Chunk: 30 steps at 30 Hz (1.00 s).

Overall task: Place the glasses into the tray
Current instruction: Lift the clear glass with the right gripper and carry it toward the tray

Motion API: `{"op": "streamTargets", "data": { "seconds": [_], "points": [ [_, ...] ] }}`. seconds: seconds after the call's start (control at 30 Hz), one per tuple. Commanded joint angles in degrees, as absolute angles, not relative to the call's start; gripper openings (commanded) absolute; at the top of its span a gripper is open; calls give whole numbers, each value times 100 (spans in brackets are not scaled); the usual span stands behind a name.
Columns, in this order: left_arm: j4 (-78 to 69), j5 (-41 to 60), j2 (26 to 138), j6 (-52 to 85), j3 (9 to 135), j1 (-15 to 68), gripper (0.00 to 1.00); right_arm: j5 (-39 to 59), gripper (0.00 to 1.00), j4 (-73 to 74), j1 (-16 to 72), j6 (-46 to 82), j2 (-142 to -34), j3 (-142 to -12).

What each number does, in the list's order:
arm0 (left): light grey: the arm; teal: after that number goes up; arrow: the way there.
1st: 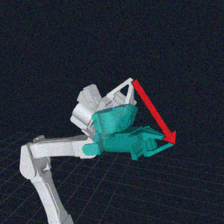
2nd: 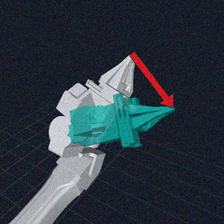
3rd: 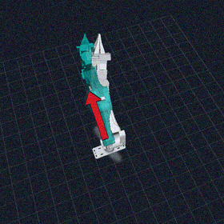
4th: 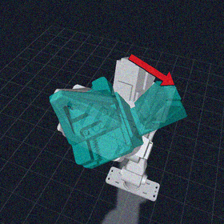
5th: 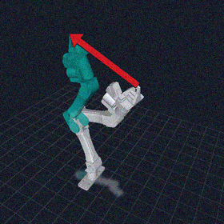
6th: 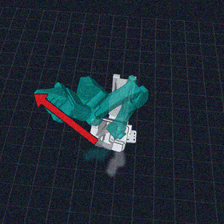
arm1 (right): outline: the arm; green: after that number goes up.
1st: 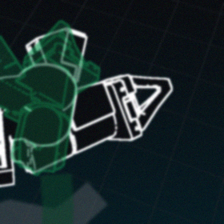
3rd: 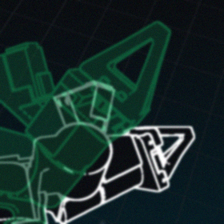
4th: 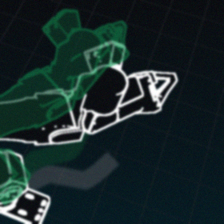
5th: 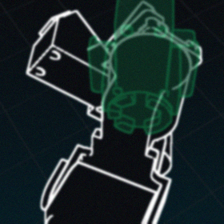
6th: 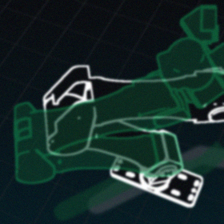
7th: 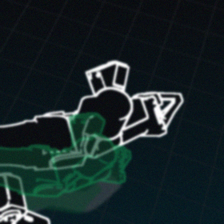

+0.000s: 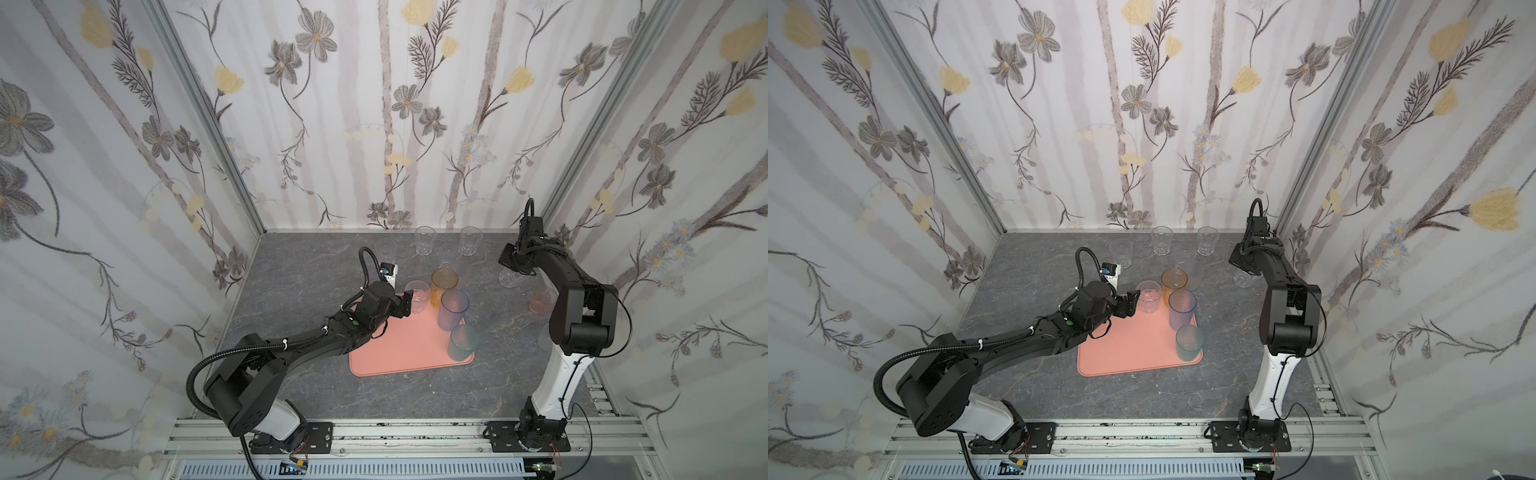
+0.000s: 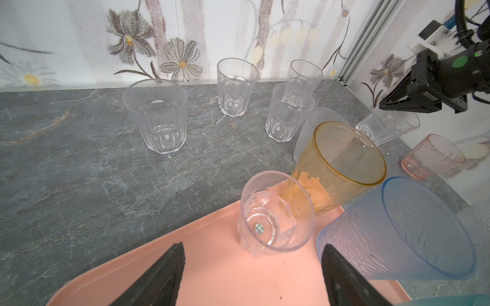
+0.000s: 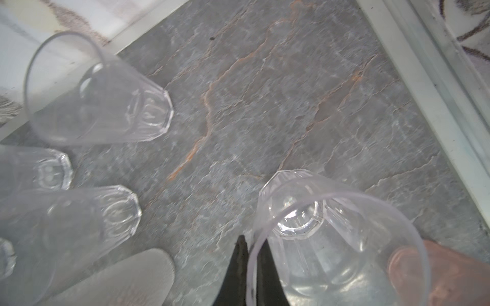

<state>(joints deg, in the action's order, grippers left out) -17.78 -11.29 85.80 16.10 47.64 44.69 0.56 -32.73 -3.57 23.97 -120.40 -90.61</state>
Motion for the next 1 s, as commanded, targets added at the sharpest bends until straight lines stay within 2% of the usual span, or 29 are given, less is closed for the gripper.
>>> {"op": "streamTargets", "data": {
  "seconds": [0.0, 0.23, 0.37, 0.47, 0.63, 0.83, 0.97],
  "points": [
    [-1988, -1155, 8613, 1585, 4763, 4477, 84, 169, 0, -3084, -195, 2464, -11558, -8454],
    [-1990, -1080, 8773, 1571, 4825, 4482, 84, 277, 0, -2821, 248, 2548, -10333, -6762],
    [-1986, -1015, 8938, 1573, 4934, 4499, 83, 366, 3, -2726, 366, 2523, -10127, -6319],
    [-1986, -1002, 8948, 1582, 4983, 4539, 83, 420, 10, -2690, 367, 2528, -10124, -6150],
    [-1978, -1086, 8873, 1607, 4916, 4581, 83, 625, 30, -2926, 352, 2453, -9714, -6278],
    [-1528, -1533, 9011, 1598, 5082, 4629, 83, 331, 37, -3174, -256, 2495, -8922, -6440],
    [-1055, -2038, 9323, 1038, 5429, 4855, 83, 111, 43, -3105, -745, 2521, -8728, -6192]
  ]
}}
